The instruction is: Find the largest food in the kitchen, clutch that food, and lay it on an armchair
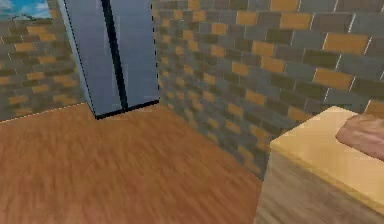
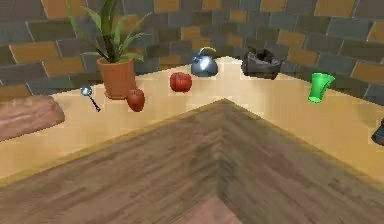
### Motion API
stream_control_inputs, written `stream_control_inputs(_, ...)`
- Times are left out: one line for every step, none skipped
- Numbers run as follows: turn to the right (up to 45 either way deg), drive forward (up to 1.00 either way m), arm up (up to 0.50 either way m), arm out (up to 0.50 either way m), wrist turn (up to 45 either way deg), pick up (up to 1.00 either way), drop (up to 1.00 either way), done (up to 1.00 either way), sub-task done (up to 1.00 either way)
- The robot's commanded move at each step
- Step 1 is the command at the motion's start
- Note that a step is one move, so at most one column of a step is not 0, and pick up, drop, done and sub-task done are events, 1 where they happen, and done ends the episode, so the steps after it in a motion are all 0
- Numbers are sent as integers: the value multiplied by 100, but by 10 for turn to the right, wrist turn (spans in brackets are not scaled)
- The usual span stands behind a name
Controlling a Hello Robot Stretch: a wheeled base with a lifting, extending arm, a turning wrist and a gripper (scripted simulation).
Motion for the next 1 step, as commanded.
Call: stream_control_inputs(390,0,0,0,0,0,0,0,0)
